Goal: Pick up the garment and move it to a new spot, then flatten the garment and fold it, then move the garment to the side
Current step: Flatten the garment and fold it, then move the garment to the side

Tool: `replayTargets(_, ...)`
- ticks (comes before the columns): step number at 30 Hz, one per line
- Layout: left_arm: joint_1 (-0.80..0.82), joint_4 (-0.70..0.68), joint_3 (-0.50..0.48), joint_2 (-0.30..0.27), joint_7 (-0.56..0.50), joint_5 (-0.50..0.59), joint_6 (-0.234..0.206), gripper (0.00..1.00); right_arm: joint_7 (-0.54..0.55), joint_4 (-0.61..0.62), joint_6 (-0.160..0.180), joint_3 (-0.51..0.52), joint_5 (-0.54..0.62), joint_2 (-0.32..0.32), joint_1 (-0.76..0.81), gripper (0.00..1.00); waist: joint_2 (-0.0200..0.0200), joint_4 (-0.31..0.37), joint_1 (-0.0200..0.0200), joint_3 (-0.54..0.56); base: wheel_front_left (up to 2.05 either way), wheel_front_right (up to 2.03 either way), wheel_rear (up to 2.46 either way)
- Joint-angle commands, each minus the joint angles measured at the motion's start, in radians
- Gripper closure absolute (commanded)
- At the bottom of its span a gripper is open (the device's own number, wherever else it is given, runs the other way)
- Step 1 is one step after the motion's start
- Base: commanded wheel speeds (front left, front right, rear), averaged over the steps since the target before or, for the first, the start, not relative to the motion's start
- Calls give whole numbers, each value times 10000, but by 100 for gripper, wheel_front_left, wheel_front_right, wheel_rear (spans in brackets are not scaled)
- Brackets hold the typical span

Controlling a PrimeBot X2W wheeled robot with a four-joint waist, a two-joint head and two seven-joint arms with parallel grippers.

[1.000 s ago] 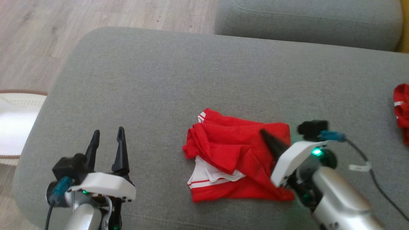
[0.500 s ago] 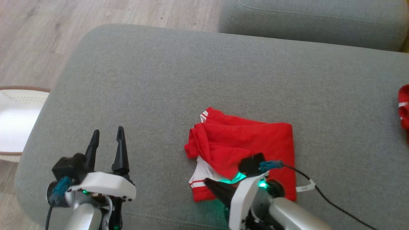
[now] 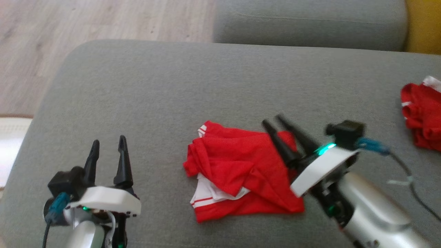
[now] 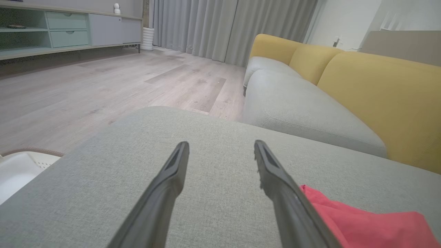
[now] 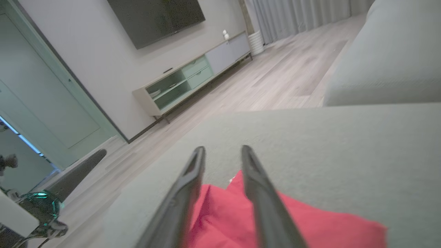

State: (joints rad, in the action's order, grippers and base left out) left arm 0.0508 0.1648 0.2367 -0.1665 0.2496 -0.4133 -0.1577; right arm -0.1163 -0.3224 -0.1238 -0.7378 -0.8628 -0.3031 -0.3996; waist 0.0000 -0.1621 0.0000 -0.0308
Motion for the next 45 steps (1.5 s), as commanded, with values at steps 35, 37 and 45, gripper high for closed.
replayTargets(35,-333,-629,-1242,38,122,1899,488,0,-1054,356,-69,5758,5453,1066,2778,0,0,1489,0,362,0,0,0)
replayTargets(37,-319,-578,-1308,117,122,1929,561,0,-992,329,-69,5735,5495,1058,2769,0,0,1462,0,375,0,0,0)
replayTargets(45,-239,-400,-1494,381,122,2054,875,0,-543,258,-69,5283,5289,1214,2484,0,0,1201,0,375,0,0,0)
